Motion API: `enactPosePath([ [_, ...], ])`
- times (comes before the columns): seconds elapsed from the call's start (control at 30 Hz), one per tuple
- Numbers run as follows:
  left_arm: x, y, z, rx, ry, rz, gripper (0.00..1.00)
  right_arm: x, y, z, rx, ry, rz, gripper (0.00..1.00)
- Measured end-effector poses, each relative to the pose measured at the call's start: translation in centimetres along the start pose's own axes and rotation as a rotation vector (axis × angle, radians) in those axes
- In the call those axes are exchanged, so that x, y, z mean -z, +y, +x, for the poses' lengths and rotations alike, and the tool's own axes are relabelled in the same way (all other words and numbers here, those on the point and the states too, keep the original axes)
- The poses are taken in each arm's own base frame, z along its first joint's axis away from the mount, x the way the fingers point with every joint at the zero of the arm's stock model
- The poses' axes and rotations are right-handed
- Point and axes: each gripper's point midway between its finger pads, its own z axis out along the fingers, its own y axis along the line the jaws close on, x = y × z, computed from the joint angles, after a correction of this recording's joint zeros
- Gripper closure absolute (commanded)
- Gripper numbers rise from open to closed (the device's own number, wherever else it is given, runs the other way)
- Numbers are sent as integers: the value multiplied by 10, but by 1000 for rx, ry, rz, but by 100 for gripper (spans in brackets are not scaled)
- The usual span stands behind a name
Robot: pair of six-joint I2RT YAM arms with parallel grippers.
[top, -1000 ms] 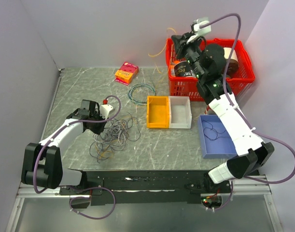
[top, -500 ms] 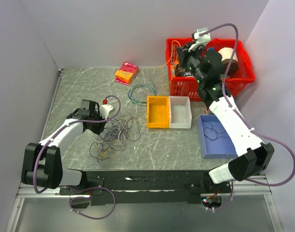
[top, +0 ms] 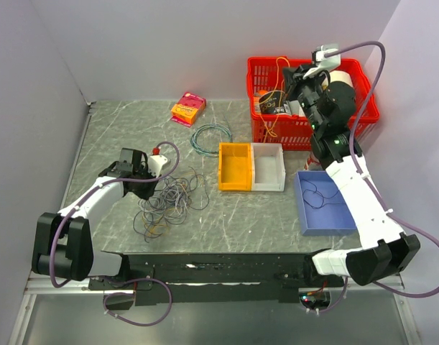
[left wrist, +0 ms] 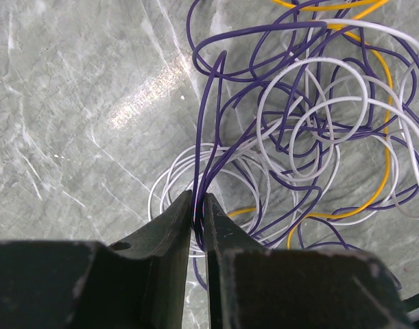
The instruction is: Untangle the cables
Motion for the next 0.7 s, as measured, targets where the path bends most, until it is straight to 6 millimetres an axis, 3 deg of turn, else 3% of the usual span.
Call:
enactPosePath([
  [0.27,0,0,0,0,0,0,81,1,8,8,-50,19,-33,100],
  [0.4,0,1,0,2,0,-1,81,-4,20,24,-74,54,-66,100],
  [0.6,0,1,0,3,0,-2,81,-17,53,77,-96,173,-131,100],
  [0.7,0,1,0,3,0,-2,81,-17,64,118,-108,261,-148,100],
])
